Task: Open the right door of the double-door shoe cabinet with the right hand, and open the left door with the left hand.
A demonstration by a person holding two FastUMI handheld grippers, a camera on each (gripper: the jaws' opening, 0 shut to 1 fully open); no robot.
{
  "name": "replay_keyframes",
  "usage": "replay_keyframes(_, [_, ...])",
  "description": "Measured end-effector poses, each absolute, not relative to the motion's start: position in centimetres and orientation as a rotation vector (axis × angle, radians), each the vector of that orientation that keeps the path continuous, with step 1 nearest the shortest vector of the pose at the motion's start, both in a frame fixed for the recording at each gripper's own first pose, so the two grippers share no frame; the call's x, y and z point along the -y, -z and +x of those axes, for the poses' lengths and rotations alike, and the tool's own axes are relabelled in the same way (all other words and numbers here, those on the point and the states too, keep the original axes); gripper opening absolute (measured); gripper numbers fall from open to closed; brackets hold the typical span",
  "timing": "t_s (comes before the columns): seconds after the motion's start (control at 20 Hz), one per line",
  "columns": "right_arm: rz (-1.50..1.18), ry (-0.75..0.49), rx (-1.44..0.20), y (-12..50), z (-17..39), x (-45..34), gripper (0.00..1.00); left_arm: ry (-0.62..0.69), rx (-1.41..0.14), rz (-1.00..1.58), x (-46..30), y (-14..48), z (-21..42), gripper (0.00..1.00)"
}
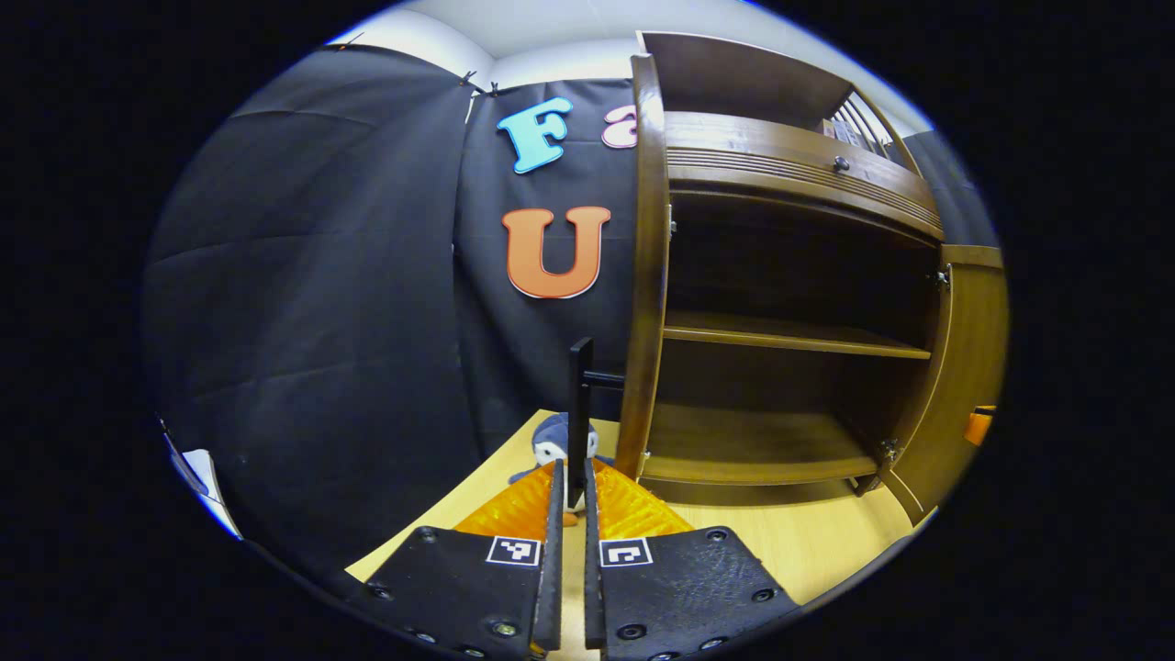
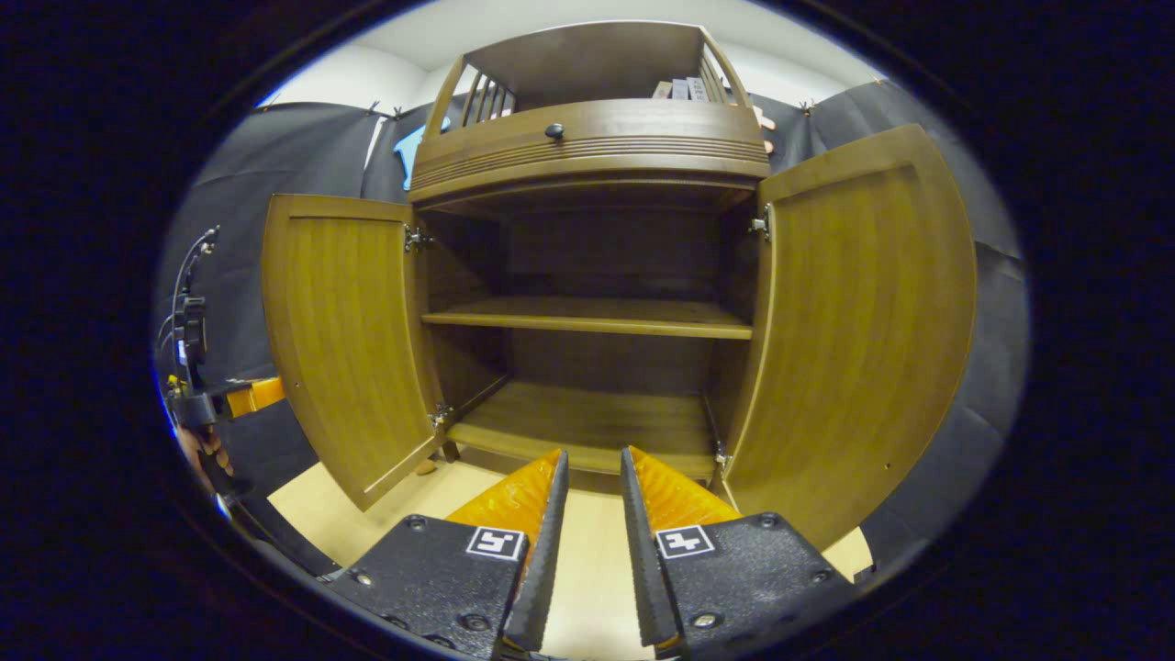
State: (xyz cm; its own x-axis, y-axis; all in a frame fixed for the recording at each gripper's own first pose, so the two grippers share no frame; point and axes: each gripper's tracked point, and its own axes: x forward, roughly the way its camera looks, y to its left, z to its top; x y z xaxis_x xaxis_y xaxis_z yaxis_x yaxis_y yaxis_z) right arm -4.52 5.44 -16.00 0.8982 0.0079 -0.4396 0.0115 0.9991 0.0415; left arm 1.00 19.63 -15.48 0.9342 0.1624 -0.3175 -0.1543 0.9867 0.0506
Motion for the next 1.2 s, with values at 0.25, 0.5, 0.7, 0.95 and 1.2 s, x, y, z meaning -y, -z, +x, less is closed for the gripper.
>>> replay_keyframes(0.25, [0.033,0.003,-0.447,15.7,-3.5,-6.4,0.48,-0.177,-0.280,0.066,-19.3,13.6,-0.3,0.09])
replay_keyframes(0.5, [0.040,0.025,-0.428,15.1,-3.2,-5.8,0.55,-0.091,-0.257,0.079,-15.0,11.9,0.0,0.19])
replay_keyframes(0.7, [0.035,0.051,-0.390,14.0,-3.0,-4.8,0.58,-0.029,-0.228,0.084,-11.4,11.8,0.8,0.50])
replay_keyframes(0.95, [0.025,0.081,-0.351,12.7,-2.9,-3.7,0.62,0.069,-0.205,0.063,-6.4,10.7,1.2,0.79])
replay_keyframes(1.2, [0.033,0.112,-0.317,11.0,-2.8,-2.4,0.65,0.115,-0.142,0.036,-3.2,8.5,2.2,0.95])
